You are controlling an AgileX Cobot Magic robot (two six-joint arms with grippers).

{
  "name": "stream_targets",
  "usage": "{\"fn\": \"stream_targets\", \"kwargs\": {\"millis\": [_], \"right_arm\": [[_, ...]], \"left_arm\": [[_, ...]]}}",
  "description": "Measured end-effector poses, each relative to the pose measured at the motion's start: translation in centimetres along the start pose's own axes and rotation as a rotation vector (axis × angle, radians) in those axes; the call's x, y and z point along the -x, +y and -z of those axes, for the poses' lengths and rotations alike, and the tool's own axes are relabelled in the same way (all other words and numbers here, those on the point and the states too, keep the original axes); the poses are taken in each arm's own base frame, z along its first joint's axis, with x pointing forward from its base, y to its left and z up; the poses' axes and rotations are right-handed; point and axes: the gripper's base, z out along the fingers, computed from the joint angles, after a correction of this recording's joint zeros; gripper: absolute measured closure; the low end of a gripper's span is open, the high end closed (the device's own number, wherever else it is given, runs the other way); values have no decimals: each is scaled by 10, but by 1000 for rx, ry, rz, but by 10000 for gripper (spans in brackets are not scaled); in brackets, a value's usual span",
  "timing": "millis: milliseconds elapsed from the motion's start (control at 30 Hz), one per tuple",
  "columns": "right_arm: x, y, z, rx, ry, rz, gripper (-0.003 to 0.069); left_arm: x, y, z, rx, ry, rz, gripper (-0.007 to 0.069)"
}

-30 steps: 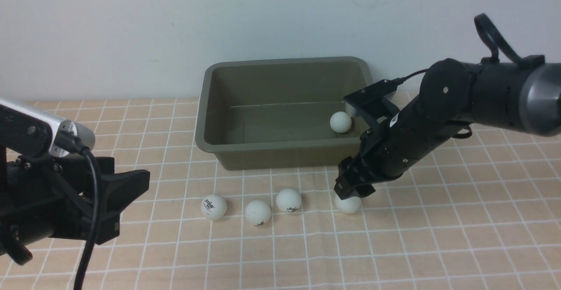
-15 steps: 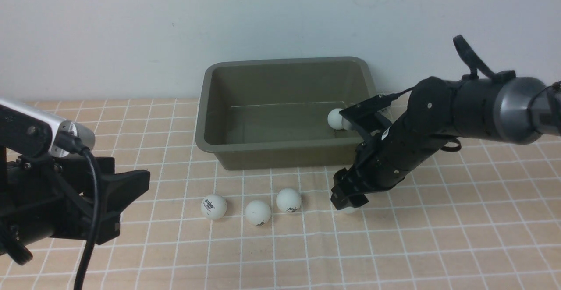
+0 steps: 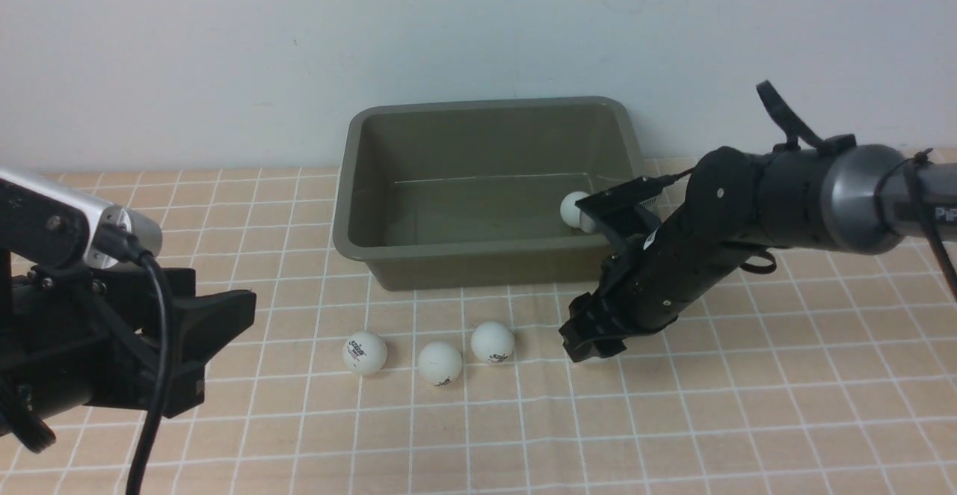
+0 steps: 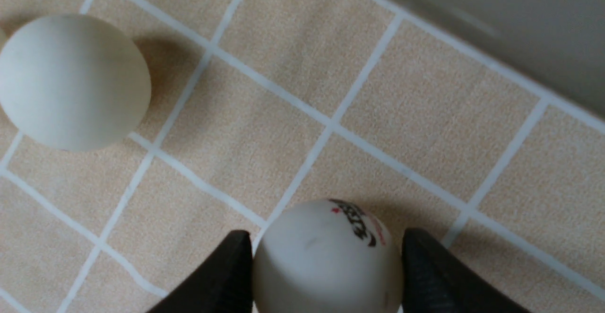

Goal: Put the table tennis balls into the box on the light coffee tablecloth.
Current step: 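Reach for and grasp a ping pong ball on the table, then release the ping pong ball into the bin and lift the gripper away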

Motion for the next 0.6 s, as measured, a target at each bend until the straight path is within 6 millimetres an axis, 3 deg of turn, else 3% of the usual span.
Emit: {"fn": "stream_targets", "kwargs": {"millis": [133,267,500,600], "right_arm": [[2,1,2,4,8,9,293],[10,5,20,8,8,58,293],[38,23,104,5,-98,172,293],[54,25,123,-19,-184,202,293]], "left_arm": [[0,0,0,0,0,0,263],[0,0,0,0,0,0,263],[0,0,0,0,0,0,263],[0,0,0,0,0,0,263]]}}
